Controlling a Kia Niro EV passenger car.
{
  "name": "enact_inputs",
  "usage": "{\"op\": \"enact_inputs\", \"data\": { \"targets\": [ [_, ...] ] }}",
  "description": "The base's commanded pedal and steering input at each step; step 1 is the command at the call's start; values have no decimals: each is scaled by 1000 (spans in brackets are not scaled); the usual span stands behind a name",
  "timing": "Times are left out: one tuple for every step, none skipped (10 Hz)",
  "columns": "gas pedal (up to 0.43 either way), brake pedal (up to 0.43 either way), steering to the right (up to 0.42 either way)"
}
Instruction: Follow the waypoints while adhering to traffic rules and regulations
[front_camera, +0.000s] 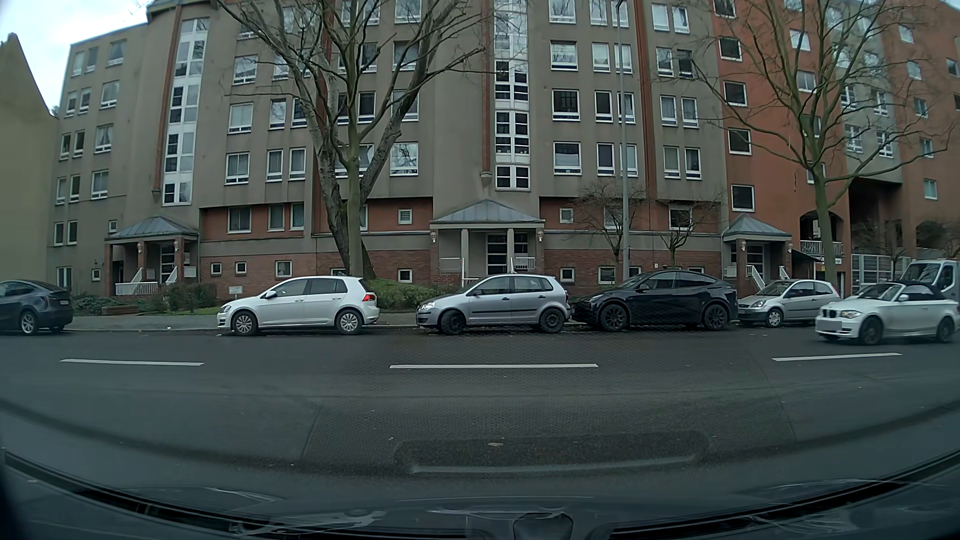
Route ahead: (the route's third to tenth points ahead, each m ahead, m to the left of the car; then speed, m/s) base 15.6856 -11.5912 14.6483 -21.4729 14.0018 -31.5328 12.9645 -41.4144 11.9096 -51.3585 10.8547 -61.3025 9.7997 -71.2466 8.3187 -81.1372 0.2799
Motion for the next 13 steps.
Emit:
{"op": "enact_inputs", "data": {
  "targets": [
    [0,104,376],
    [0,110,377],
    [0,122,373],
    [0,152,372],
    [0,152,387],
    [0,152,398],
    [0,152,418],
    [0,152,444],
    [0,159,478],
    [0,146,505],
    [0,146,537],
    [0,146,548],
    [0,146,541]
  ]
}}
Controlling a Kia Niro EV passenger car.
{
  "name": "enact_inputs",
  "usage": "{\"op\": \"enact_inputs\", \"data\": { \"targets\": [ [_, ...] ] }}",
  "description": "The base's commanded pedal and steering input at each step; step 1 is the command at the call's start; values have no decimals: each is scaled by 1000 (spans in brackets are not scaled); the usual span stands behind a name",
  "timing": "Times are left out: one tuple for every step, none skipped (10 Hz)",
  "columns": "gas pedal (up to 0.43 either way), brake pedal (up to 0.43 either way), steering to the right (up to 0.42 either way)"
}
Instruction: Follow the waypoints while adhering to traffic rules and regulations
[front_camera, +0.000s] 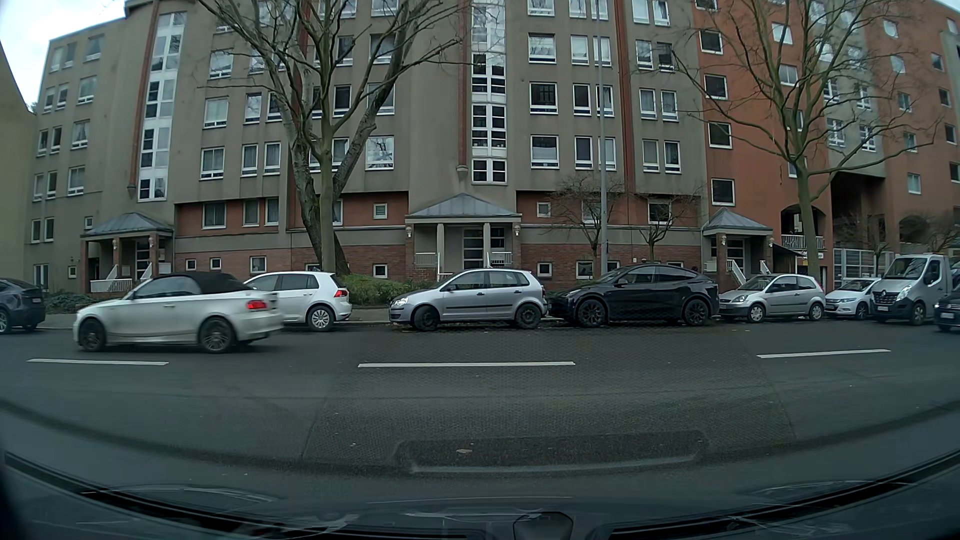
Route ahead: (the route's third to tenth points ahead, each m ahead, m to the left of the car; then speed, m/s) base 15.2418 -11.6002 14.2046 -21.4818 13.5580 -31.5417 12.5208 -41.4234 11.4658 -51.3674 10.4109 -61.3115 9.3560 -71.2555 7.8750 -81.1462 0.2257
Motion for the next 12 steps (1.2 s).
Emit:
{"op": "enact_inputs", "data": {
  "targets": [
    [0,146,514],
    [0,146,489],
    [0,152,479],
    [0,152,477],
    [0,152,476],
    [0,152,473],
    [0,146,462],
    [0,146,449],
    [0,146,440],
    [0,146,437],
    [0,152,437],
    [0,152,437]
  ]
}}
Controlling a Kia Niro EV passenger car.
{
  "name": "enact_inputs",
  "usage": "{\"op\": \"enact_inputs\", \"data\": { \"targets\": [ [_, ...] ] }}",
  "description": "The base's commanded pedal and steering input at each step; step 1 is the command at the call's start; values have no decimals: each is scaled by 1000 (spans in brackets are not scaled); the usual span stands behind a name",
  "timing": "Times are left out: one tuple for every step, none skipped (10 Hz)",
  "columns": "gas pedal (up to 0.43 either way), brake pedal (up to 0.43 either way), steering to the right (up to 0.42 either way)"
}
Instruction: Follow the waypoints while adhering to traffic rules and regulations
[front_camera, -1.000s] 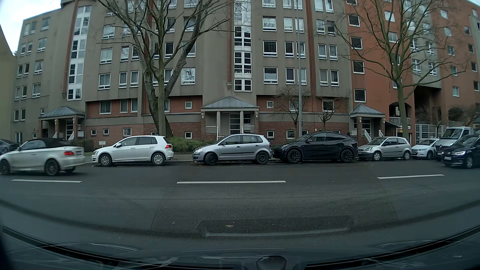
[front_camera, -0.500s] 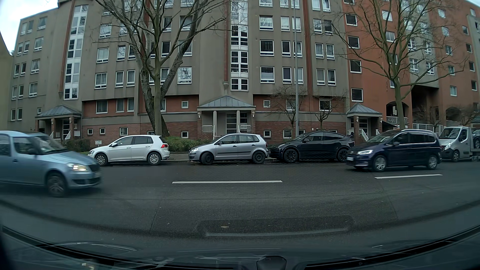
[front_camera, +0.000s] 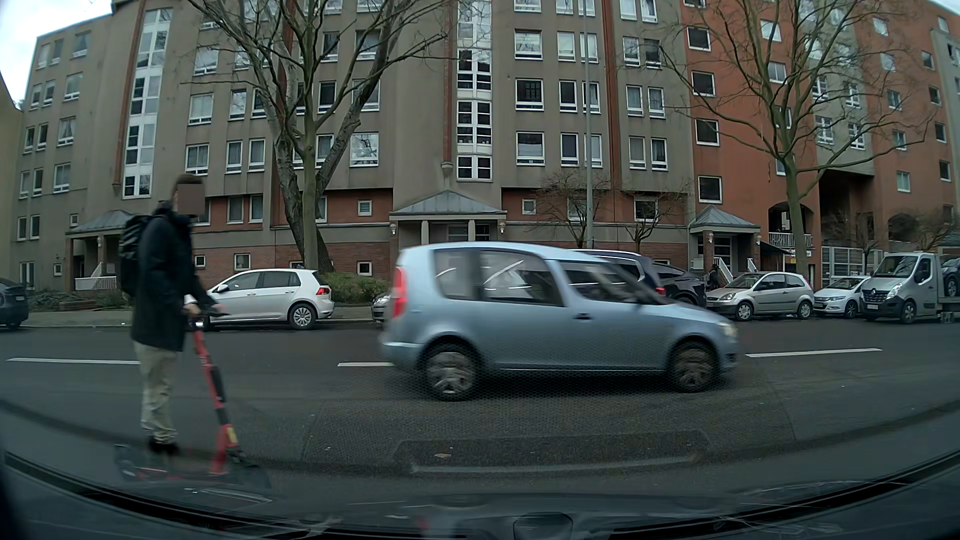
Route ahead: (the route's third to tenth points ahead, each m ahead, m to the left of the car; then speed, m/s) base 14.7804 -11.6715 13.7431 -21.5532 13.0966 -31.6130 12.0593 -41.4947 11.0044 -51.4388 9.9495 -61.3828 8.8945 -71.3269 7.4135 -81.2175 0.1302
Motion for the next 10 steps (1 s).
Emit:
{"op": "enact_inputs", "data": {
  "targets": [
    [0,152,437],
    [0,152,437],
    [0,159,433],
    [0,159,426],
    [0,159,423],
    [0,165,423],
    [0,165,423],
    [0,165,423],
    [0,159,423],
    [0,159,422]
  ]
}}
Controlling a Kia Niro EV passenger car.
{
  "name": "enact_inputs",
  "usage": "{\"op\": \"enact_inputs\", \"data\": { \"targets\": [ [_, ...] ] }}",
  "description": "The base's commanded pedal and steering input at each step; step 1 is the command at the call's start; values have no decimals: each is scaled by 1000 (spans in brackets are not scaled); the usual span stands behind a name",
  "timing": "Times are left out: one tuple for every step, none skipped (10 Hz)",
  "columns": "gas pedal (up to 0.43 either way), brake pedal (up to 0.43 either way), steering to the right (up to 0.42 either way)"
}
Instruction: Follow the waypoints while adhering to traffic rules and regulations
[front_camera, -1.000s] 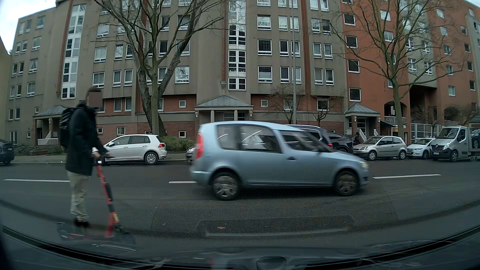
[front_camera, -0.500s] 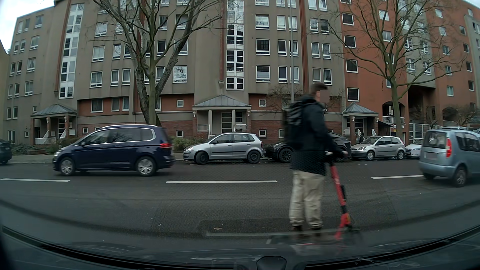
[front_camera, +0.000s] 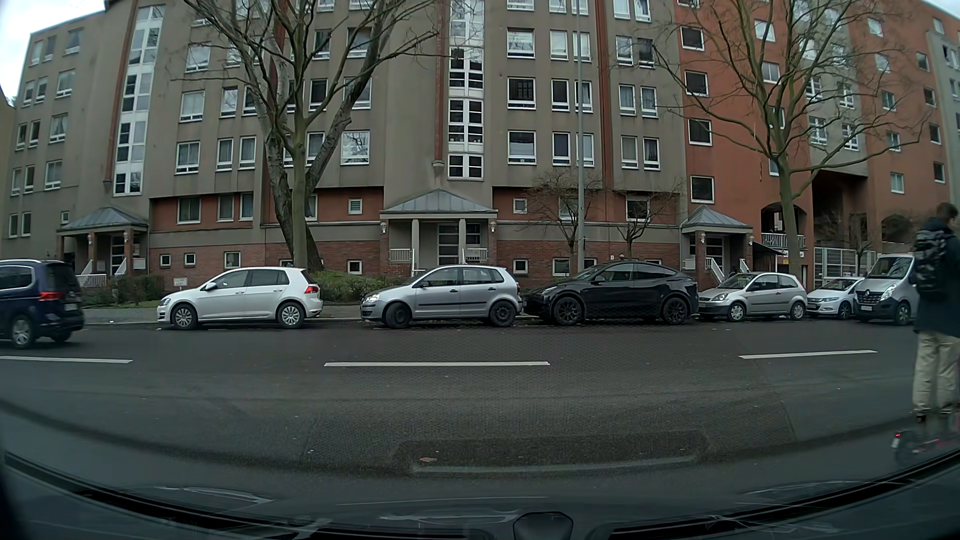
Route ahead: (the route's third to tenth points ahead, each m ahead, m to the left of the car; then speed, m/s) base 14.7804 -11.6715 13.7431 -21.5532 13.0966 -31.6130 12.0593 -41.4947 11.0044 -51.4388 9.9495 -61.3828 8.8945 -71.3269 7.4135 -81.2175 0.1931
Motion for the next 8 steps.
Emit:
{"op": "enact_inputs", "data": {
  "targets": [
    [0,165,422],
    [0,171,421],
    [0,189,421],
    [0,201,421],
    [0,201,421],
    [0,201,421],
    [0,207,421],
    [0,213,420]
  ]
}}
